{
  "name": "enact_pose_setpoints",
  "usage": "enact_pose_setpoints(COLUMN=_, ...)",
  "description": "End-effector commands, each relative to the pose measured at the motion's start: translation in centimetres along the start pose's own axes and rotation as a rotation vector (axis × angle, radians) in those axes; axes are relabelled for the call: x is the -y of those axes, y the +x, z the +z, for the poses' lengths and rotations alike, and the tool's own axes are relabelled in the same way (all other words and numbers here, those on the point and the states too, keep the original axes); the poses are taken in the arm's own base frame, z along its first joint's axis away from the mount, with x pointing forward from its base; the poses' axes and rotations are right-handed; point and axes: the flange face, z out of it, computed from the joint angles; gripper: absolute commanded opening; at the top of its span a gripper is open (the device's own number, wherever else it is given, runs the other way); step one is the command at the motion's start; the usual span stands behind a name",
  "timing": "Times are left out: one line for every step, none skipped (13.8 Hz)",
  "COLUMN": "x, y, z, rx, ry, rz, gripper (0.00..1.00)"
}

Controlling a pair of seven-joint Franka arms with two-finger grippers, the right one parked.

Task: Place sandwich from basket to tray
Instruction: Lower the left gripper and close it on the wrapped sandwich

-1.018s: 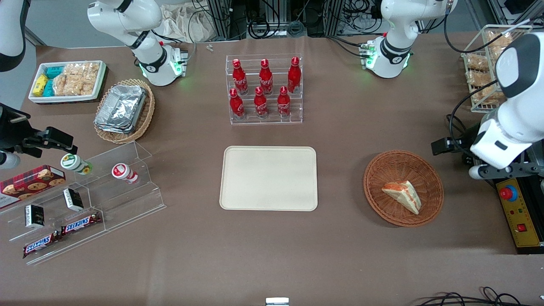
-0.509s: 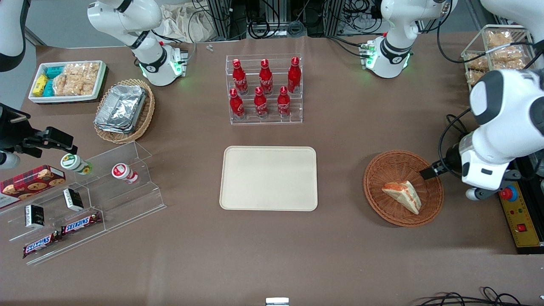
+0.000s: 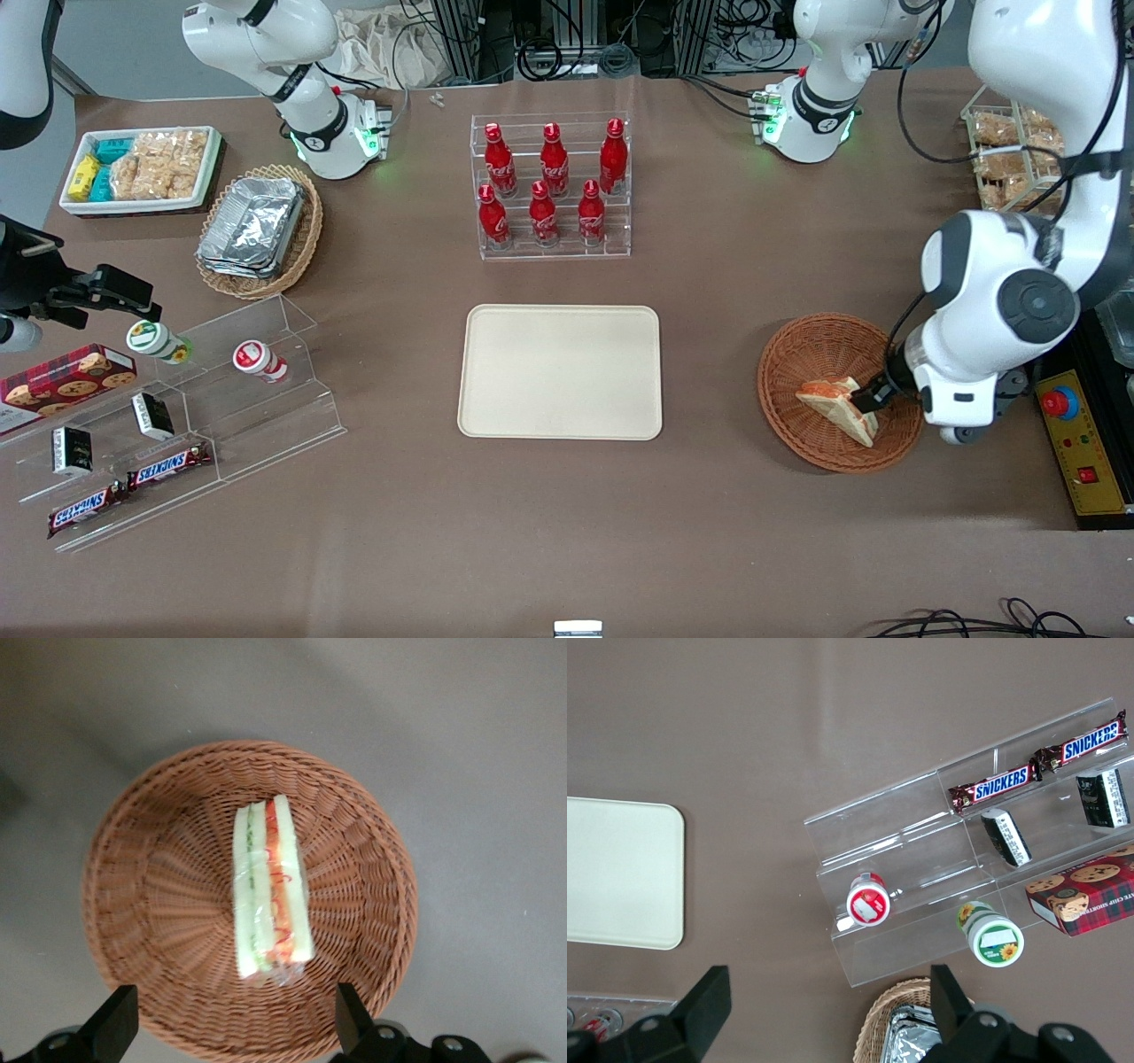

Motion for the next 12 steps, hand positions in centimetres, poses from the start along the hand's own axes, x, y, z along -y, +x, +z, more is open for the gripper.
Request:
enact_pose_setpoints(x=-1.3, y=0.1, z=1.6, rx=-0.022, ry=-0.018, rz=-0.071, gripper=1.0)
enact_pose_setpoints(x=-1.3, y=0.0, z=2.3, rx=-0.017, ry=-0.011, rz=-0.069, gripper=1.0)
enact_pose_setpoints(x=-1.3, y=0.0, z=2.7, rx=-0.013, ry=-0.008, rz=-0.068, gripper=1.0)
enact_pose_setpoints(x=-1.2, y=0.0, z=3.0, rx=-0.011, ry=-0.005, rz=-0.069, gripper=1.0)
enact_pose_setpoints(x=-1.2, y=-0.1, z=3.4, rx=-0.006, ry=0.0, rz=-0.069, gripper=1.0)
enact_pose_setpoints(x=-1.0, y=-0.2, z=3.9, rx=-0.001, ry=0.009, rz=-0.067, gripper=1.0)
enact_pose_setpoints(x=-0.7, y=-0.4, z=4.9, rx=0.009, ry=0.021, rz=-0.068, gripper=1.0)
enact_pose_setpoints(x=-0.7, y=-0.4, z=5.0, rx=0.009, ry=0.02, rz=-0.067, gripper=1.0)
enact_pose_setpoints(x=-0.7, y=-0.3, z=5.0, rx=0.009, ry=0.02, rz=-0.069, gripper=1.0)
enact_pose_setpoints(x=-0.7, y=-0.3, z=5.2, rx=0.011, ry=0.022, rz=-0.069, gripper=1.0)
enact_pose_setpoints(x=-0.7, y=-0.4, z=5.7, rx=0.016, ry=0.028, rz=-0.068, gripper=1.0)
enact_pose_setpoints(x=-0.7, y=-0.4, z=5.8, rx=0.018, ry=0.028, rz=-0.068, gripper=1.0)
